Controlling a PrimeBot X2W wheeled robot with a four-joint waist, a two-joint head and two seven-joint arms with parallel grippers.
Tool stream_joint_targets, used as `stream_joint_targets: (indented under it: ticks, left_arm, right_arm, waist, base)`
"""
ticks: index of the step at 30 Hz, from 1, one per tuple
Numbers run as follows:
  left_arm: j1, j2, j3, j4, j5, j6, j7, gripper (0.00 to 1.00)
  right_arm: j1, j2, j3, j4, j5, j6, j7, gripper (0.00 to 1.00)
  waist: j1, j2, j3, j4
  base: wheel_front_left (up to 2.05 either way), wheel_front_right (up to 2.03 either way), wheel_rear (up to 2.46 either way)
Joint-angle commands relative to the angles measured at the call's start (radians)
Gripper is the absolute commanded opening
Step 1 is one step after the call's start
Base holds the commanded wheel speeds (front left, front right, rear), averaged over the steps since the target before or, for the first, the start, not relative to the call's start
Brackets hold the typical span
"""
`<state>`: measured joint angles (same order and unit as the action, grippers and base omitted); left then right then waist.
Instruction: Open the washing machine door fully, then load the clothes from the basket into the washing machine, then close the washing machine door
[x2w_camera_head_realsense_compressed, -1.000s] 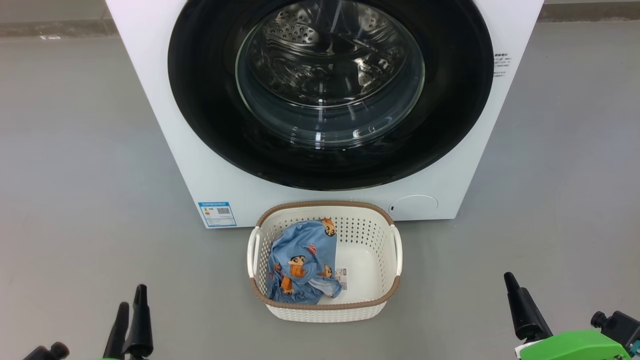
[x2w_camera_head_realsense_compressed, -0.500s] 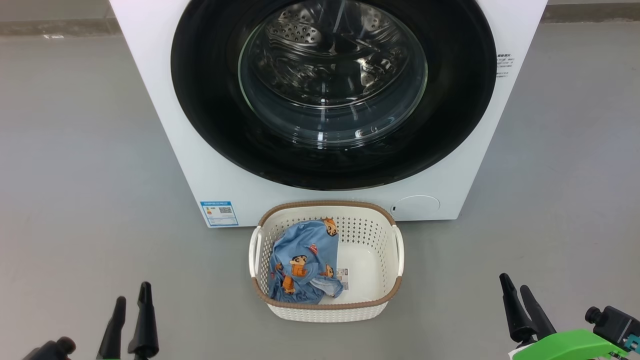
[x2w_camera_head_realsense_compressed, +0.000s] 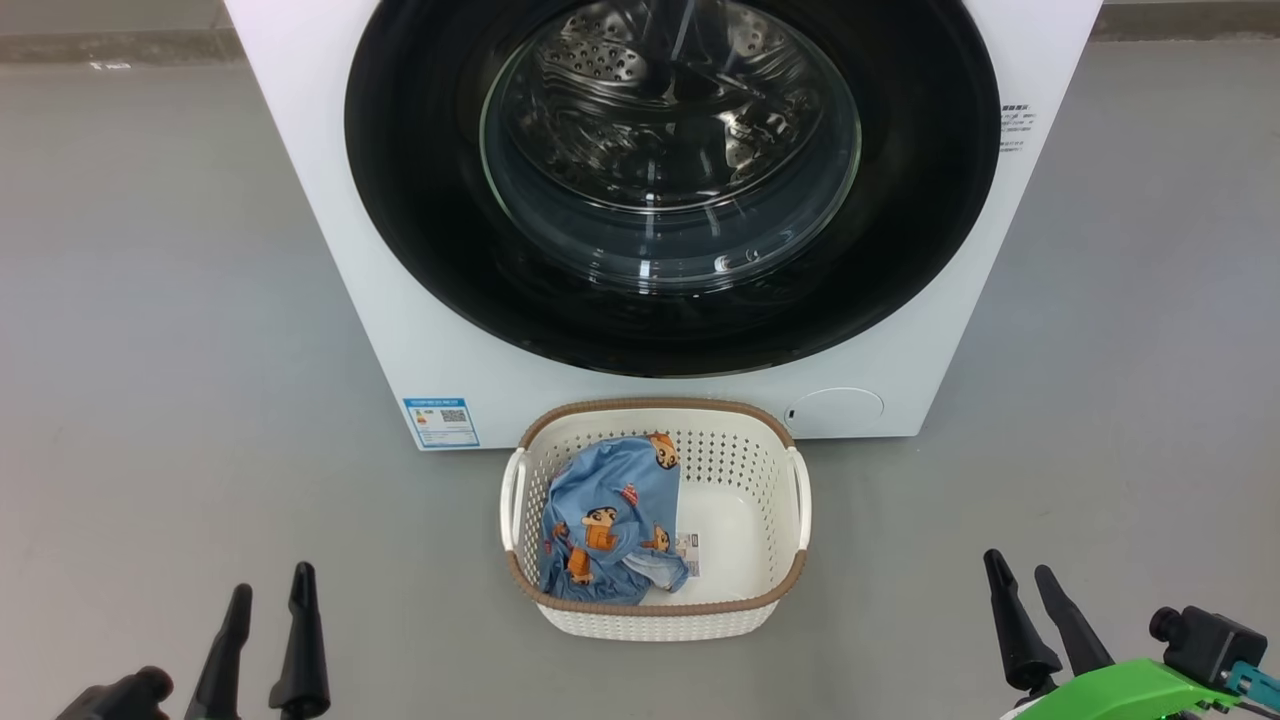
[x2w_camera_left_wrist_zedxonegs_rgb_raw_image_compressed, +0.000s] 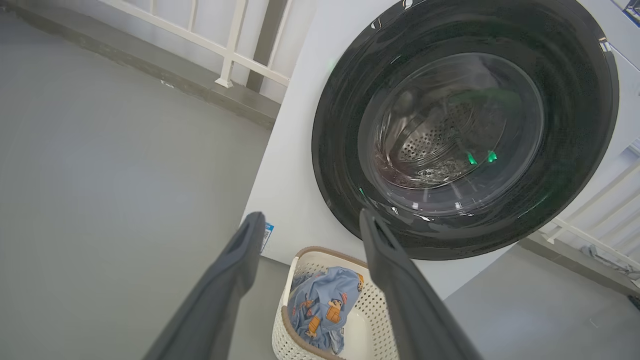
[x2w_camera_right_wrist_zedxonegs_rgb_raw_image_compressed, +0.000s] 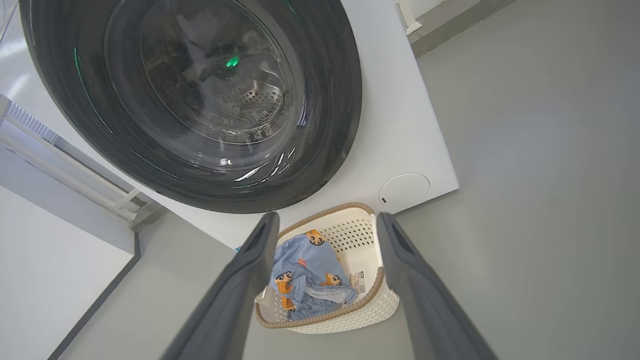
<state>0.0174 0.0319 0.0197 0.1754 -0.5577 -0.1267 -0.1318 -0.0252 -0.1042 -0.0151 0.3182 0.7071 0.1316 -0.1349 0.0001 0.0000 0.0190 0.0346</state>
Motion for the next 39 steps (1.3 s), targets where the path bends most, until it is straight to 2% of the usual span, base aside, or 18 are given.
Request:
stream_joint_targets:
  ticks: [1,39]
  left_arm:
    - [-0.011,0.02,0.017,-0.032,0.031,-0.003,-0.015,1.0]
    - [0.012,0.037,-0.006,-0.079,0.509,-0.004,-0.13,1.0]
  right_arm:
    - [-0.02,-0.018,0.018,-0.022,-0.027,-0.001,-0.013,1.0]
    - [-0.018,-0.051,0.057,-0.015,-0.435,-0.001,-0.127,1.0]
  waist:
    - [0.0,0.0,0.0,0.0]
    - [0.0,0.0,0.014,0.008]
  base:
    - [0.0,0.0,0.0]
    - [0.0,0.0,0.0]
